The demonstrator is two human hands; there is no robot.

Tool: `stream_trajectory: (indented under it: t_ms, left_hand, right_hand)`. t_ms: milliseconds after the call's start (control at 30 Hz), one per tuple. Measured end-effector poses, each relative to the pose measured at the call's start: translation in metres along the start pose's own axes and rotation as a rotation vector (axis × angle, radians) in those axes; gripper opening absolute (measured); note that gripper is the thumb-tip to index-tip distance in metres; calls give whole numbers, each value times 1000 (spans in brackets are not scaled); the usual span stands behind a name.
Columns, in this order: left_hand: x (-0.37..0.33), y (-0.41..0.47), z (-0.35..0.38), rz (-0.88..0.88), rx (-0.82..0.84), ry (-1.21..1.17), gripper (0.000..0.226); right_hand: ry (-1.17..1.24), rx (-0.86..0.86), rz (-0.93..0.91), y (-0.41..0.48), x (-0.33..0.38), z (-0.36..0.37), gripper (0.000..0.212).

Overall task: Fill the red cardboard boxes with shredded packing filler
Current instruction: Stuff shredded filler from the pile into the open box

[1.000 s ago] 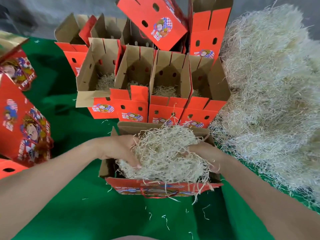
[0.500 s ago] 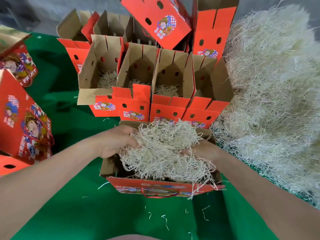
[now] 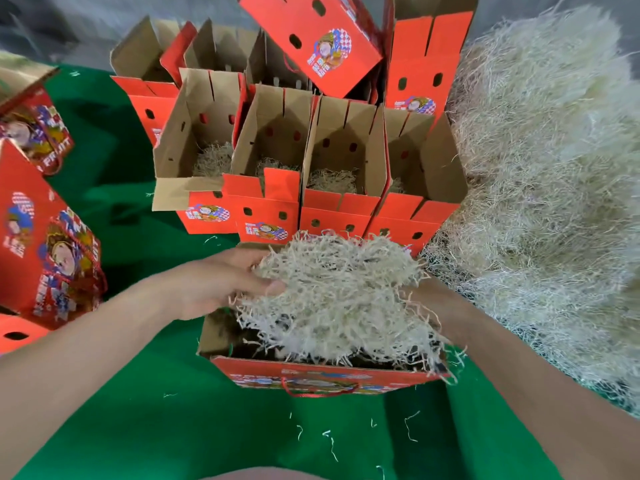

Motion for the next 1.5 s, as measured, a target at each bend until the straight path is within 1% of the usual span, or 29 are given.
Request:
stream_trajectory:
  t_ms: [67, 100, 133, 200, 233, 267, 367, 400, 433, 500, 600, 667, 700, 733, 767, 800, 867, 900, 933, 967, 1000, 1067, 1100, 1167, 1200, 1233, 1333, 1433, 1500]
  left_hand:
    - [-2, -3, 21, 27, 189, -129, 109]
    - [-1, -2, 27, 42, 218, -112, 110]
    - [3, 1, 28, 40, 196, -74, 113]
    - [7, 10, 31, 51, 92, -11, 108]
    - [8, 15, 34, 69, 45, -8, 99]
    - [9, 19, 38, 80, -5, -9, 86]
    - [13, 28, 43, 40, -106, 80, 48]
    - [12, 26, 42, 18, -101, 158, 45]
    - [12, 22, 39, -7, -95, 258, 52]
    - [16, 14, 21, -86, -119, 400, 79]
    - [24, 4, -7, -145, -143, 459, 87]
    - [28, -3, -14, -155, -108, 470, 98]
    - [29, -7, -13, -159, -80, 473, 94]
    - [29, -10, -13, -153, -58, 476, 78]
    - [27, -14, -11, -126, -53, 487, 54]
    - [25, -16, -10, -98, -41, 498, 40]
    - [22, -18, -5, -49, 30, 462, 46]
    - [23, -18, -2, -61, 72, 422, 57]
    - [23, -17, 5, -83, 123, 388, 70]
    - [24, -14, 15, -112, 169, 377, 89]
    - [23, -8, 25, -142, 185, 385, 105]
    - [26, 12, 42, -185, 149, 437, 112]
    - [27, 23, 47, -191, 110, 496, 104]
    - [26, 38, 47, -149, 56, 672, 65]
    - [27, 43, 42, -135, 44, 786, 43]
    - [29, 46, 37, -146, 42, 878, 29]
    - [34, 47, 23, -221, 72, 1067, 28]
    - [38, 53, 19, -255, 132, 1257, 32]
    - [43, 59, 20, -282, 185, 1310, 31]
  right_hand:
    - [94, 98, -8, -2, 4, 14, 48]
    - [105, 156, -16, -4, 6, 21, 66]
    - [109, 211, -27, -4, 6, 26, 71]
    - [80, 351, -58, -10, 10, 43, 43]
    - [-7, 367, -76, -15, 11, 49, 37]
    - [-124, 359, -78, -11, 8, 54, 39]
    - [-315, 183, -59, 1, 5, 58, 42]
    - [-372, 122, -63, 4, 5, 54, 45]
    - [-399, 90, -109, 5, 7, 48, 45]
    - [-325, 82, -168, 10, 11, 37, 44]
    - [-203, 139, -167, 14, 5, 33, 50]
    - [-128, 173, -147, 15, -6, 30, 53]
    - [-106, 188, -128, 12, -8, 31, 46]
    - [-74, 223, -117, 9, -9, 32, 36]
    - [-30, 268, -106, 5, -10, 33, 31]
    - [52, 351, -106, 3, -12, 31, 36]
    - [181, 511, -130, -7, -7, 31, 53]
    - [166, 544, -142, -11, -5, 34, 51]
    - [92, 507, -154, -5, -7, 35, 40]
    - [-15, 417, -149, 2, -9, 38, 26]
    - [-129, 306, -137, 9, -8, 41, 21]
    - [-366, 174, -150, 21, -1, 55, 14]
    - [-444, 156, -162, 25, 3, 62, 11]
    - [-514, 145, -164, 34, 5, 62, 24]
    - [-550, 126, -140, 38, 3, 55, 21]
    - [-604, 111, -102, 41, -1, 49, 10]
    - [-743, 101, -36, 46, -5, 35, 22]
    - [-917, 129, -29, 51, -8, 32, 26]
    - [-1081, 155, -30, 52, -10, 37, 24]
Point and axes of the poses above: each hand's wrist, its own y-axis towards the middle knuckle, its own z-axis out of the palm, x = y × z, the point moved 8 cm from there along y, towards the middle knuckle, and after that the axes turned 3 degrees about z, right-handed, at the moved point
